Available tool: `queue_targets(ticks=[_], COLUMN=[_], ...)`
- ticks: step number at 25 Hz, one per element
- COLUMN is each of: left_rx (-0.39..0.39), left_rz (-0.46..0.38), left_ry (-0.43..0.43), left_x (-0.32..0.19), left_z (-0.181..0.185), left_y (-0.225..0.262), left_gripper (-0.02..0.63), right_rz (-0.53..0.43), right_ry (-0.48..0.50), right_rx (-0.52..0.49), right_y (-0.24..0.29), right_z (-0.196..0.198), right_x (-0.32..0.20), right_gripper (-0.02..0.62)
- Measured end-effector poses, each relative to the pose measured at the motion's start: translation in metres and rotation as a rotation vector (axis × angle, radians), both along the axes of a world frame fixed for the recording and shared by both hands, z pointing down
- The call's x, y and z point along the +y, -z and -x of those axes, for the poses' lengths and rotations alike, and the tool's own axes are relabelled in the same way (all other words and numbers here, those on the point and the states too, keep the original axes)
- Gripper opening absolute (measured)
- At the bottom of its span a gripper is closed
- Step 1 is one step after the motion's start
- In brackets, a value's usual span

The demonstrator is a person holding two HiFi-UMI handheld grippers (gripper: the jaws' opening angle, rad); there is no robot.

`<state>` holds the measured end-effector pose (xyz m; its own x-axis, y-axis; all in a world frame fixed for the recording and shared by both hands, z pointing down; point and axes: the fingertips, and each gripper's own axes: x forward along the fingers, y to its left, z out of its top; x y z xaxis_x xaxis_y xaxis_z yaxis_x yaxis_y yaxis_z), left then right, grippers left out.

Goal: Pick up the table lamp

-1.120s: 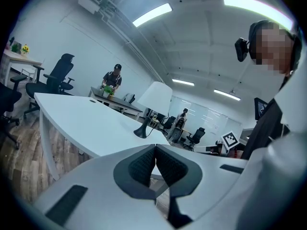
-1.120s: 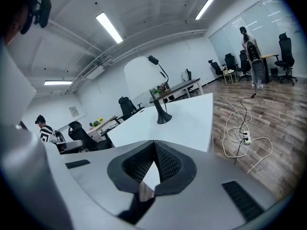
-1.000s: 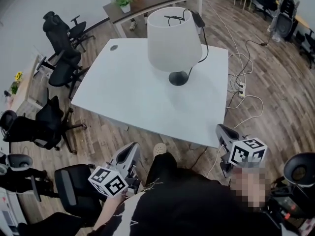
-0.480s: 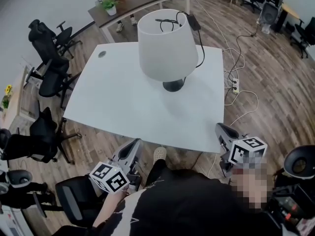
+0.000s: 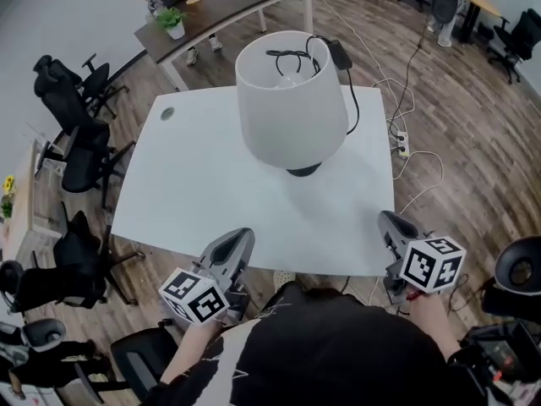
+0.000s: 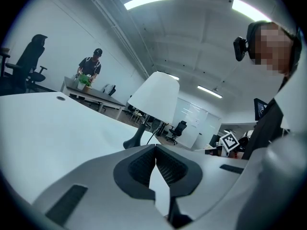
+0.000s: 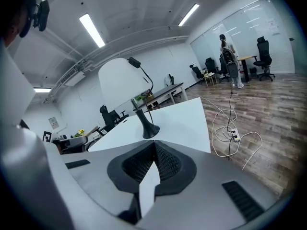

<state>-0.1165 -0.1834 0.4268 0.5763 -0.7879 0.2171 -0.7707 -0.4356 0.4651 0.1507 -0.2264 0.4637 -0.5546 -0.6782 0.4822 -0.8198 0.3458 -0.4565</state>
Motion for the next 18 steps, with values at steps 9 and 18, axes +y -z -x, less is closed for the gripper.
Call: queue_targets(ticks=[9, 18], left_rx=[0.017, 0.137], left_rz=[-0.039, -0.066], left_ry=[-0.117, -0.221], left_x=[-0.063, -0.098], left_z=[0.007, -0.006], left_y=[0.014, 0.023], left_gripper=[0.014, 0.077], right_rz=[-0.017, -0.025], right_ry=[-0.09, -0.158], right_rx=[0.023, 0.059], right_y=[0.008, 0.008], right_z=[0.007, -0.001], right_x=[-0.024, -0.034], right_gripper=[0.015, 0.015])
